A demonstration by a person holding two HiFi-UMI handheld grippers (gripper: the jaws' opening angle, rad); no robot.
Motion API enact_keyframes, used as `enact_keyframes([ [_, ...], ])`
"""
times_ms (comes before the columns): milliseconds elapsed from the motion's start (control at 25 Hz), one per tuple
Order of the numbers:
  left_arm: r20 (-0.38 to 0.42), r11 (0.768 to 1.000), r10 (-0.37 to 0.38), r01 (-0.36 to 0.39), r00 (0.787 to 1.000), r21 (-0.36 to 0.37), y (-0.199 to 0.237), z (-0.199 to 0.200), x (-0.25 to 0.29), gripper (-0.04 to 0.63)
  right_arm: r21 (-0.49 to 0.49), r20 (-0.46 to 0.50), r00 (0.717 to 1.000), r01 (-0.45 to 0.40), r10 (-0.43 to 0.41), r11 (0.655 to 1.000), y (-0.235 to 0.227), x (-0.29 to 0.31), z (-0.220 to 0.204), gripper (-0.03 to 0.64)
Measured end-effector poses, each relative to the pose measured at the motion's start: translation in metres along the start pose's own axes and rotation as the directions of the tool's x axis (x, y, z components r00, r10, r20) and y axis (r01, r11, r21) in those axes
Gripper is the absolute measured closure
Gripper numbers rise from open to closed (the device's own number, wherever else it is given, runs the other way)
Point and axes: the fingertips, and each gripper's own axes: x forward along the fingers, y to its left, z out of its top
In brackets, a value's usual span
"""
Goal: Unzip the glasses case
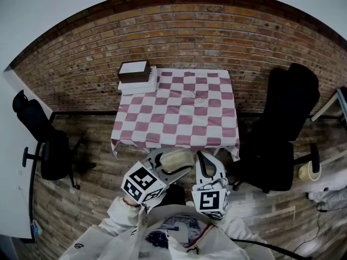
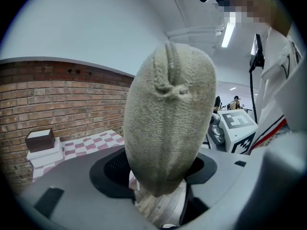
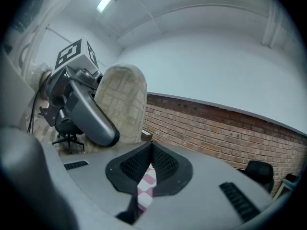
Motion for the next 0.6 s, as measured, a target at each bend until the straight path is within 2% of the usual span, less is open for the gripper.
enact_keyframes([
  [200, -0.038, 1.000, 0.008, -0.007, 0.999, 0.027, -0.001, -0.008, 0.005, 0.310, 0.002, 0.001, 1.000, 0.009, -0.009, 1.000, -0.001, -0.002, -0.001, 0.604],
  [360, -0.054, 1.000, 0.003, -0.001, 0.999, 0.026, -0.004, -0.013, 0.009, 0.310, -0.041, 0.005, 1.000, 0.008, -0.008, 0.999, -0.004, -0.004, 0.003, 0.604],
  [600, -0.081, 0.999, 0.001, 0.002, 0.997, 0.035, -0.005, -0.019, 0.013, 0.310, -0.014, 0.003, 1.000, 0.021, -0.021, 1.000, -0.005, -0.007, 0.001, 0.604],
])
